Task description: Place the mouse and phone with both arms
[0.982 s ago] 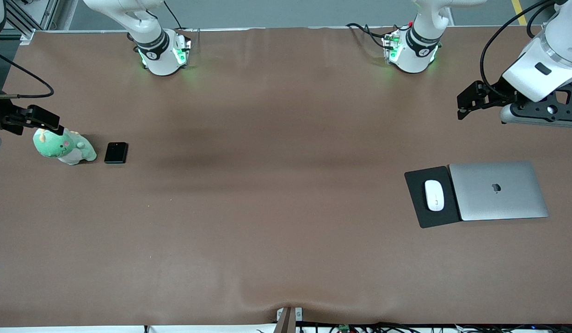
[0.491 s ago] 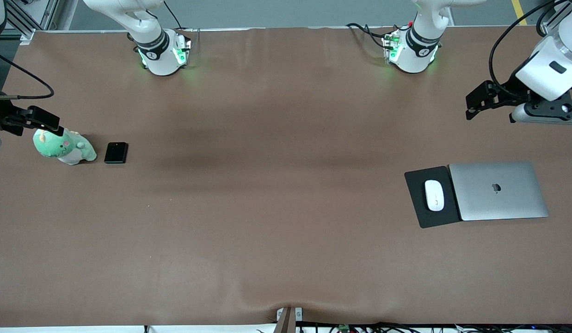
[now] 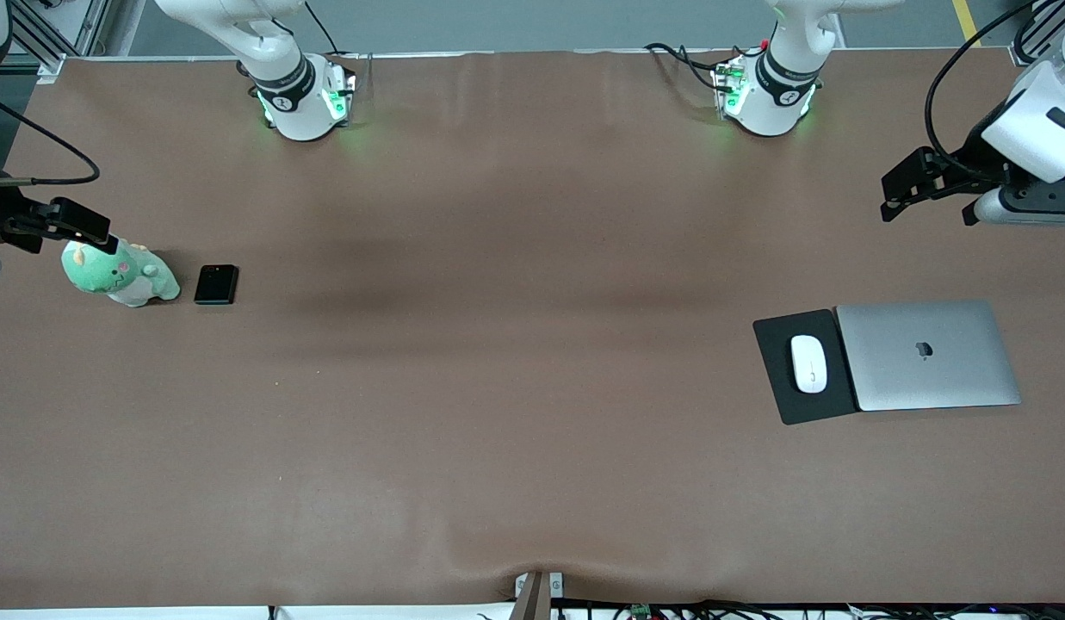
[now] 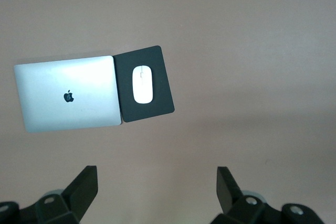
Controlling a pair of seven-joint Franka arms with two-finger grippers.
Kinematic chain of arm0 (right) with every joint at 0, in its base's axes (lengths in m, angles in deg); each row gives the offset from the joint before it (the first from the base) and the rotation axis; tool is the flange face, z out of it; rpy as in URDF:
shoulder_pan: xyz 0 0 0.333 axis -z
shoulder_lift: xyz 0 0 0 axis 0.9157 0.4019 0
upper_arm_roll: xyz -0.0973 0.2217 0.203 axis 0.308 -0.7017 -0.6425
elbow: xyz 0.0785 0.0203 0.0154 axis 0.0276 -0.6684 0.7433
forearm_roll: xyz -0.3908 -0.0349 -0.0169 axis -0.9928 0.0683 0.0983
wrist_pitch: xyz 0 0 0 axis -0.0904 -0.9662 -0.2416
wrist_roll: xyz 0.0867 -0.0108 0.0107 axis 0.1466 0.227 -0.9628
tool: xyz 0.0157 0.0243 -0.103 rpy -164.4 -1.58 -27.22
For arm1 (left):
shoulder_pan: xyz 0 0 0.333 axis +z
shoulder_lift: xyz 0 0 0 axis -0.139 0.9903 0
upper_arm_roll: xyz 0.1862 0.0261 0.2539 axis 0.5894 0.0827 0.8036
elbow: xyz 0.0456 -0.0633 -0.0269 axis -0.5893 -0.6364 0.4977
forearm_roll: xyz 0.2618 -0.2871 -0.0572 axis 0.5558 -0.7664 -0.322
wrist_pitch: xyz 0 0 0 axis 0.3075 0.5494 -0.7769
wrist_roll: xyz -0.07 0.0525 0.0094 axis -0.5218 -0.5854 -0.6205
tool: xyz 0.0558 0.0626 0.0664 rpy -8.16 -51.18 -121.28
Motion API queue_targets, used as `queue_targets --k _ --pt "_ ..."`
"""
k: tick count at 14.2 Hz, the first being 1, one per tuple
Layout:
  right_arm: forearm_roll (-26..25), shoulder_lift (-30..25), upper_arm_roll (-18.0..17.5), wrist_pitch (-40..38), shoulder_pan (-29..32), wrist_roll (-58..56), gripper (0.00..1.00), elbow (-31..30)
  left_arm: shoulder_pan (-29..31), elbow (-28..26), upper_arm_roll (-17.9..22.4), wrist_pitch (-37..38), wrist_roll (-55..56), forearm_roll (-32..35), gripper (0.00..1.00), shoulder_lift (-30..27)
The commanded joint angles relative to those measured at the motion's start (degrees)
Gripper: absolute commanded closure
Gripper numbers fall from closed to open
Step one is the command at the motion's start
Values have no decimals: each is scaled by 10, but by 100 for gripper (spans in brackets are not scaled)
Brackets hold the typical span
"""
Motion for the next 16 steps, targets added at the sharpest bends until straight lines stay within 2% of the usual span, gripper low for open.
queue_targets --k 1,5,8,16 --pt "-6 -7 -1 2 3 7 0 -3 2 -8 8 4 -10 -5 0 -13" --pt "-6 -7 0 4 3 6 0 -3 -15 4 29 5 -11 -5 0 -7" --pt "-6 -7 0 4 3 6 0 -3 -49 7 57 16 -10 -5 0 -8" --pt "-5 -7 0 3 3 6 0 -3 -42 7 56 13 -10 -5 0 -5"
